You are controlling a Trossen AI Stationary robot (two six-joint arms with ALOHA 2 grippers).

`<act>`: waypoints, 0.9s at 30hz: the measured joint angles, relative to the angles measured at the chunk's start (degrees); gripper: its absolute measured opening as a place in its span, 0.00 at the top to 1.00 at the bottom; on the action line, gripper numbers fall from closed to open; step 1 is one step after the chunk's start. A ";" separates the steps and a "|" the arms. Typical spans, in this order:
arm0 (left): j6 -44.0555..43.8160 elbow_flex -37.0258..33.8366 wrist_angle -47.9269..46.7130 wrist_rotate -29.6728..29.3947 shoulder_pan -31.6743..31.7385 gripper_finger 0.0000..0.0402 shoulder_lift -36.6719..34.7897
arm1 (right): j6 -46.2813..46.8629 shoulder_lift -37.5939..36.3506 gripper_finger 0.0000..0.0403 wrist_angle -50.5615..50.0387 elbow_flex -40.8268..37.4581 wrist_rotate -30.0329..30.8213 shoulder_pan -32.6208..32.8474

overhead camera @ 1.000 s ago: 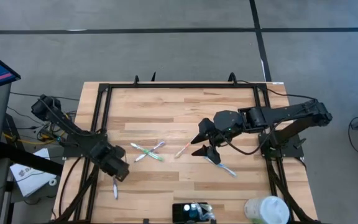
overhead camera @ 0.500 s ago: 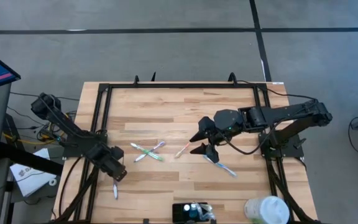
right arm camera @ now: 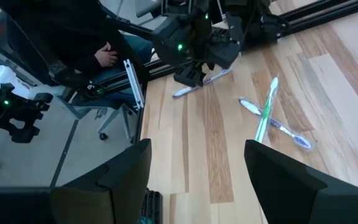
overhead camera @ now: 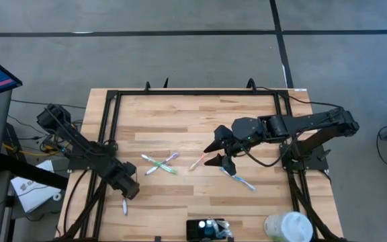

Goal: Pick & Place toothbrushing station
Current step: Put the bottom purple toothbrush into the black mesh organizer

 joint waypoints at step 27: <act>1.66 -1.13 15.08 -8.10 5.02 0.52 3.74 | -0.02 0.00 0.38 -0.15 -0.02 -0.21 0.01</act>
